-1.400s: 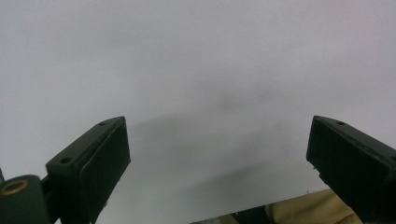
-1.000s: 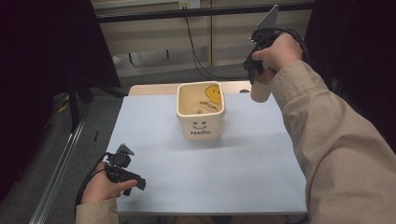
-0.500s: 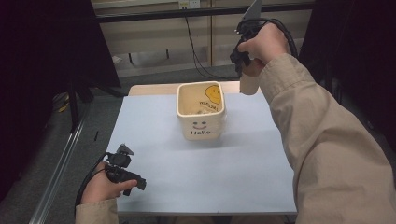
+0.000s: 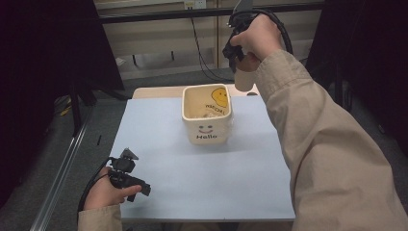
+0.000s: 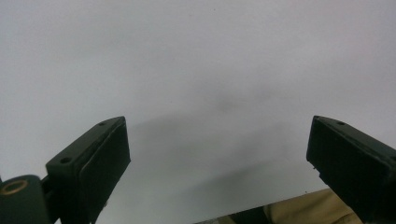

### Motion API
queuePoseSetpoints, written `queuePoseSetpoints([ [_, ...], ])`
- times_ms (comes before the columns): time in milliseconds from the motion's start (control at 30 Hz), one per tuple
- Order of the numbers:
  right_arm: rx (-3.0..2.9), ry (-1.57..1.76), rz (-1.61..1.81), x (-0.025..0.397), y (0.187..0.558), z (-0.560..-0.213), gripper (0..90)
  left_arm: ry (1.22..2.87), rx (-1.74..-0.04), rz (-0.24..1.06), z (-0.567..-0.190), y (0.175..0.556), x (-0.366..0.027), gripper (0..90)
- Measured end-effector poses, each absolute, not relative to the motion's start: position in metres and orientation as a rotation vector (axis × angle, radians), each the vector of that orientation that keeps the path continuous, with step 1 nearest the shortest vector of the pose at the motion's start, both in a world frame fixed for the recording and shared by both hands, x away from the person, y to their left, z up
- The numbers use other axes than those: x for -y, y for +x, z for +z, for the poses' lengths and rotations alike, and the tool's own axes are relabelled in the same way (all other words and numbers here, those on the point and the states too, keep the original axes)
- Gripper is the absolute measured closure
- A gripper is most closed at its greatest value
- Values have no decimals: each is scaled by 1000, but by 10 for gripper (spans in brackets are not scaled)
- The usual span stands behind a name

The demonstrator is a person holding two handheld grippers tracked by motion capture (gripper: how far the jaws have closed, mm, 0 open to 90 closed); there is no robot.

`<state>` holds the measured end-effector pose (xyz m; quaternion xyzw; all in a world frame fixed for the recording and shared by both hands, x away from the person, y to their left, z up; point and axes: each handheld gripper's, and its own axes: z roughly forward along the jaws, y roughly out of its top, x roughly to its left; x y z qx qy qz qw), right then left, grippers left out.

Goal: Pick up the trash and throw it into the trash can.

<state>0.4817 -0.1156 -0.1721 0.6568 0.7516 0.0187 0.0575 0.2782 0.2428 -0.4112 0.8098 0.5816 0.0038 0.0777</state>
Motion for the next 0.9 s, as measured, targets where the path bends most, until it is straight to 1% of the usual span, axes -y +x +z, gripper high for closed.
queuePoseSetpoints([
  [367, -2331, 1937, 66, 84, 485, -176, 216, 2417, -1749, 9, -411, 278, -242, 59],
  [433, -2351, 1920, 75, 73, 485, -177, 215, 2411, -1746, 17, -411, 278, -244, 59],
  [533, -2366, 1898, 85, 66, 486, -178, 215, 2415, -1747, 16, -411, 278, -245, 59],
  [567, -2377, 1888, 85, 61, 486, -178, 215, 2410, -1745, 35, -411, 278, -246, 59],
  [667, -2387, 1876, 90, 56, 487, -181, 215, 2408, -1746, 19, -410, 278, -246, 59],
  [867, -2397, 1864, 81, 51, 489, -191, 214, 2419, -1743, 34, -411, 278, -247, 59],
  [900, -2412, 1871, 81, 49, 490, -197, 212, 2417, -1742, 31, -410, 278, -247, 59],
])
